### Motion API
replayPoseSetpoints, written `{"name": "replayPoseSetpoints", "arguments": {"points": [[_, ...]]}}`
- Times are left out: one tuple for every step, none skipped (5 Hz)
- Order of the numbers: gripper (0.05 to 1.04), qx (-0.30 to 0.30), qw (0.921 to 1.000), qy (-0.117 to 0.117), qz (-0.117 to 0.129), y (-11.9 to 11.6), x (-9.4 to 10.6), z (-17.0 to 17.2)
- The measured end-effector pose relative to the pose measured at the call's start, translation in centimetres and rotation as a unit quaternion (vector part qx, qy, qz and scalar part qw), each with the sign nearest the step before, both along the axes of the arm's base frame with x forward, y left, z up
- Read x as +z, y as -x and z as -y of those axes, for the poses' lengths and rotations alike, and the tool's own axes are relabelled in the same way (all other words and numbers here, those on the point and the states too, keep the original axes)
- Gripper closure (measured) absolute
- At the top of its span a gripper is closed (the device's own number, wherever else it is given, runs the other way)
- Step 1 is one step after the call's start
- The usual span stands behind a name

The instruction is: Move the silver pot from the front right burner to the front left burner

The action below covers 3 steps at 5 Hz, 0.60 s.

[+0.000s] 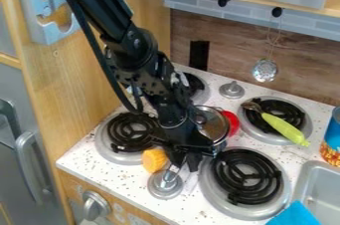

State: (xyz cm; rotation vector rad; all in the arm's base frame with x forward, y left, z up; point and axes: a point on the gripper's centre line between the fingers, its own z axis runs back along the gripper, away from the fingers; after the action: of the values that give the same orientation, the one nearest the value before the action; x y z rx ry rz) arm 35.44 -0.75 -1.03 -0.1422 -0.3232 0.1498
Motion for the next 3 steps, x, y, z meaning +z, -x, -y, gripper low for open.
{"name": "replayPoseSetpoints", "arguments": {"points": [[0.658,0.028,0.9996,-0.006,-0.004,-0.76,-0.82,-0.48],[0.658,0.052,0.9986,-0.006,-0.006,-0.96,-0.93,-0.77],[0.658,0.065,0.9979,-0.004,-0.004,-1.36,-0.88,-0.85]]}}
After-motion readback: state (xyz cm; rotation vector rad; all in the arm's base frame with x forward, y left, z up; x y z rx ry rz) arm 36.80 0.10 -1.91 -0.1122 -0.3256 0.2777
